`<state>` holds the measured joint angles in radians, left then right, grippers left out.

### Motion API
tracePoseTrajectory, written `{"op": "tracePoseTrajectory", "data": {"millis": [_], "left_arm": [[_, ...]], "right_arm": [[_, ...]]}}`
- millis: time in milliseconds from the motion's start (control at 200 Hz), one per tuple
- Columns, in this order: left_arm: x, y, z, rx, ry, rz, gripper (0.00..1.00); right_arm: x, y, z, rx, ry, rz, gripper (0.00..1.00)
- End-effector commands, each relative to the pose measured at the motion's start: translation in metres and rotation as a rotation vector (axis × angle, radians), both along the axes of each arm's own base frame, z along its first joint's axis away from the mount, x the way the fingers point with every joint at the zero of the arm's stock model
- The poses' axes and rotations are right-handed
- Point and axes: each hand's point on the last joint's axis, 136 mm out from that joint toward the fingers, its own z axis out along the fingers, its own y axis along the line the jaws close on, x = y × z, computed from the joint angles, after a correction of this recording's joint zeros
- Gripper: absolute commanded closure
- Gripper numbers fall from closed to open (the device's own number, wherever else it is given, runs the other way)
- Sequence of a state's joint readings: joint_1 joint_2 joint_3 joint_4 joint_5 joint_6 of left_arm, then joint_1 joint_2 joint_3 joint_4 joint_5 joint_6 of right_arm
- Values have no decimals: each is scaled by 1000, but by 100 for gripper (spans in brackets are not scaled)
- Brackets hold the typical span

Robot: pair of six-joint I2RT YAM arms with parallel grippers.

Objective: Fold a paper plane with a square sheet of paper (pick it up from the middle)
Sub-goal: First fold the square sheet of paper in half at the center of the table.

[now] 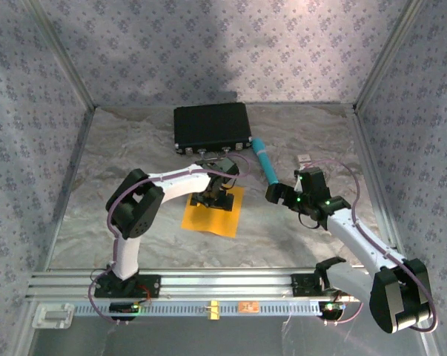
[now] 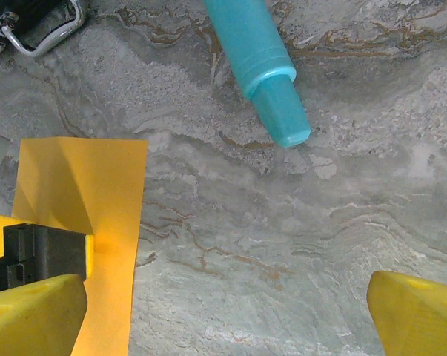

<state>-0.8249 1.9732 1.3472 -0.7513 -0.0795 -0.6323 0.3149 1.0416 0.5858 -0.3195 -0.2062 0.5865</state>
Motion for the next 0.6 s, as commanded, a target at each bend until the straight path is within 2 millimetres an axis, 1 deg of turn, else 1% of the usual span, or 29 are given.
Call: {"op": "tracePoseTrajectory", "data": {"millis": [0, 130, 265, 365, 510, 595], "left_arm": [[-21, 15, -31, 90, 88, -3, 5], [-18, 13, -22, 68, 60, 0, 6], [-15, 12, -16, 56, 42, 0, 12], [-13, 12, -13, 51, 23, 2, 15], [-11, 10, -7, 23, -6, 4, 29], [-9, 9, -4, 17, -21, 5, 33]], "right_arm": [[0, 1, 6, -12, -2, 10, 1], [1, 1, 6, -10, -2, 8, 1], [1, 1, 8, -10, -6, 6, 1], [1, 0, 8, -10, -10, 1, 1], [1, -3, 9, -20, -13, -15, 1], [1, -4, 9, -24, -16, -24, 1]]}}
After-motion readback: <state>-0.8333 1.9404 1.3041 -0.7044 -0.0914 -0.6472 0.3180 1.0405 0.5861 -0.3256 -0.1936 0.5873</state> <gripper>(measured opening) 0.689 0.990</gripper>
